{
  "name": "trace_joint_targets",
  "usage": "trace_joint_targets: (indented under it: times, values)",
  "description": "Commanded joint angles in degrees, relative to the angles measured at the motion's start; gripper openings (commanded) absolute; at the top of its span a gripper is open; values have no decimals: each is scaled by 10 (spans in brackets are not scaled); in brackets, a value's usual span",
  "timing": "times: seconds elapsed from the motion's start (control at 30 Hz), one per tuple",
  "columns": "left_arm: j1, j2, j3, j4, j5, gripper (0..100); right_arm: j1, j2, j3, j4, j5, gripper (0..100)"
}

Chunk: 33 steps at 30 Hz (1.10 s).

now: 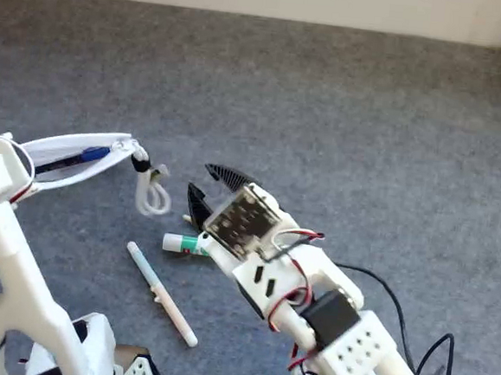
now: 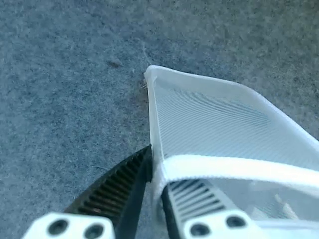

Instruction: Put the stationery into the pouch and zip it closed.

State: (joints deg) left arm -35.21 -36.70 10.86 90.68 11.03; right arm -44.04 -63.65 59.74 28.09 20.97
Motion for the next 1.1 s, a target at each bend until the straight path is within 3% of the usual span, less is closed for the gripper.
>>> trace_joint_targets:
  times: [0.0, 0.87, 1.07]
  values:
    - [-4, -32, 22, -41, 0, 7, 5, 66, -23, 4, 4, 105]
    - [-4, -30, 41, -49, -1, 7, 9, 561, -228, 5, 4, 109]
    - [-4, -30, 41, -49, -3, 7, 33, 644, -310, 67, 4, 109]
